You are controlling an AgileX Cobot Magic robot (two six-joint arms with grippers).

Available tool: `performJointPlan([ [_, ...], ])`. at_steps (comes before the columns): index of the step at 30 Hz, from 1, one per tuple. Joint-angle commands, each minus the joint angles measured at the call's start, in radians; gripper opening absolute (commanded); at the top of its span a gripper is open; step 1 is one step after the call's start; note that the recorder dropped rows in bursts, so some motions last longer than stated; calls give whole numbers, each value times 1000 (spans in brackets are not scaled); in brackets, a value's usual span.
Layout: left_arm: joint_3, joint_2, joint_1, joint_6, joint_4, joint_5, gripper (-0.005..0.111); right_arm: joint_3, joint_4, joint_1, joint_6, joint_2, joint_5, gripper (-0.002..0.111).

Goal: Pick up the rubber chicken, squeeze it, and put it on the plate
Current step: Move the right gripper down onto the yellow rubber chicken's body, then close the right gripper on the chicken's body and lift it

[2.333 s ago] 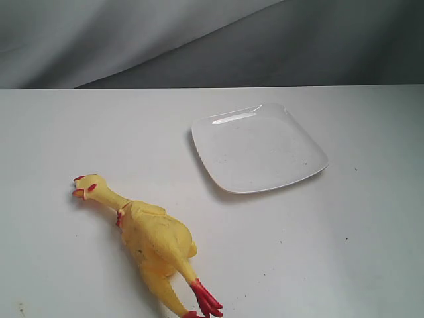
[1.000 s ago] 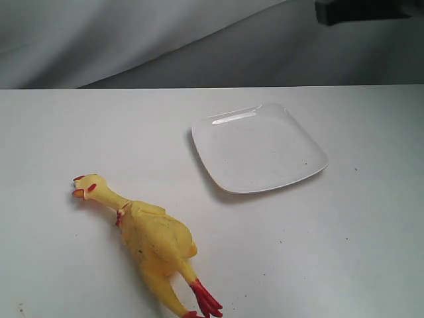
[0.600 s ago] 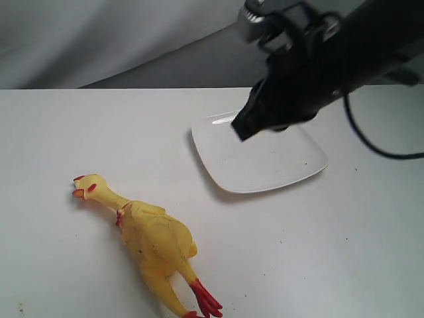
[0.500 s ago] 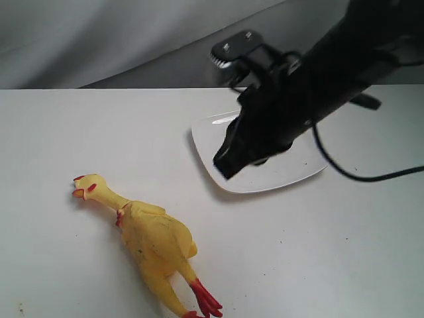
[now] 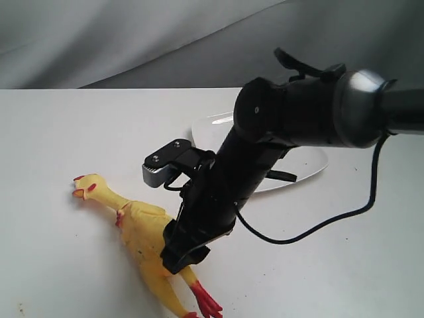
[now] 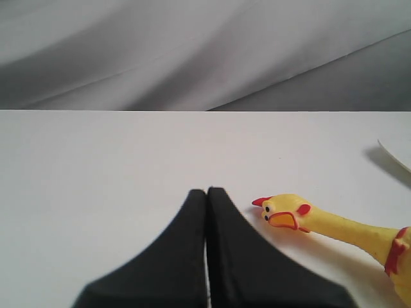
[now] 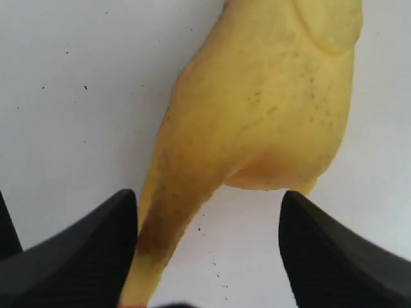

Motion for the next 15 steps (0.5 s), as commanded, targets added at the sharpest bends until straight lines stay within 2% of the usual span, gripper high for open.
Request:
performJointPlan([
  [1,4,-3,1,-6,-1,-9,0,-5,28,18,-4,26,-14,53],
  [5,4,-3,1,-6,-1,-9,0,-5,30,18,-2,30,-18,38],
  [11,4,-3,1,-6,-1,-9,0,-5,24,18,0,30,-21,3],
  [15,4,-3,1,-4,-1,-9,0,-5,15,18,0,3,-27,0],
])
